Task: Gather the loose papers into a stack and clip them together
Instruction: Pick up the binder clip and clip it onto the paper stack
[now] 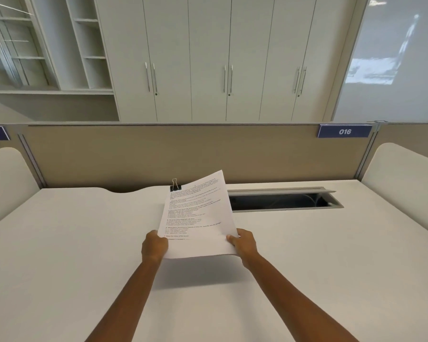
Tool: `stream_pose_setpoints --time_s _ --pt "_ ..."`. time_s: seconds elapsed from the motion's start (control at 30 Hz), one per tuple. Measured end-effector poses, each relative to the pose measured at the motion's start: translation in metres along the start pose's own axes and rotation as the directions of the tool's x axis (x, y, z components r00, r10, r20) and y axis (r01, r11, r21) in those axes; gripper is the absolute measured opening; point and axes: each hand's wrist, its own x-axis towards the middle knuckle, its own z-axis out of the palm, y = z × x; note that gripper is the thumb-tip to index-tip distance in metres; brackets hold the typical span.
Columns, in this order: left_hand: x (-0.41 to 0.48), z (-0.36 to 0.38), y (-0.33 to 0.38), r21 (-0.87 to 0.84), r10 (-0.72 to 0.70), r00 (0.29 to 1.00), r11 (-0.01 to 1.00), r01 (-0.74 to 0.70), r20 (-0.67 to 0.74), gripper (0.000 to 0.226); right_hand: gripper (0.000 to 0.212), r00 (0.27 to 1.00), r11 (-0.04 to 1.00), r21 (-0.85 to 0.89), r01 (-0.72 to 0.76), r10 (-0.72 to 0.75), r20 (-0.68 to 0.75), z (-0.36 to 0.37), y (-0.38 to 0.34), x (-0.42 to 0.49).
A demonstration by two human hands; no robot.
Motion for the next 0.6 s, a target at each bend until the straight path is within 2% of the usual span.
stream_pose_setpoints --time_s 0.3,0.6 --pt "0.050 -0.005 -0.014 0.084 0.049 0.995 0.996 -0.042 -0.085 0.025 0.031 0.999 0.996 -0.073 -0.044 0.044 0.001 0.050 -0.001 0.037" --pt "0.080 0.005 -0.026 0.208 0.052 0.992 0.978 -0.028 -0.112 0.031 0.036 0.999 0.951 -0.309 -0.017 0.005 -0.040 0.081 -0.001 0.057"
